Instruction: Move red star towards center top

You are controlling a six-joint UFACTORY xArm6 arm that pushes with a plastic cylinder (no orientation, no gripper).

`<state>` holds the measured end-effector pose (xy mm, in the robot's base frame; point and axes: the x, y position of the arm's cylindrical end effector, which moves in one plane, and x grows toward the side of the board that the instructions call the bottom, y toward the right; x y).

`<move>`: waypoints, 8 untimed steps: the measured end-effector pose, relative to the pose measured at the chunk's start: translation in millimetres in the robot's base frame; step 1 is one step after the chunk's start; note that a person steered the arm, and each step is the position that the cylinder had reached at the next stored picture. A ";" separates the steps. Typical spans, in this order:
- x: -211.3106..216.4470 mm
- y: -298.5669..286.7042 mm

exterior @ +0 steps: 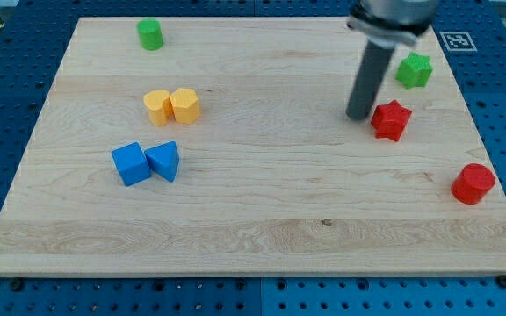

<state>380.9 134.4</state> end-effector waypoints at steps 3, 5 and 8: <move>91.0 20.3; 20.6 91.3; -2.9 93.8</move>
<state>378.0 228.2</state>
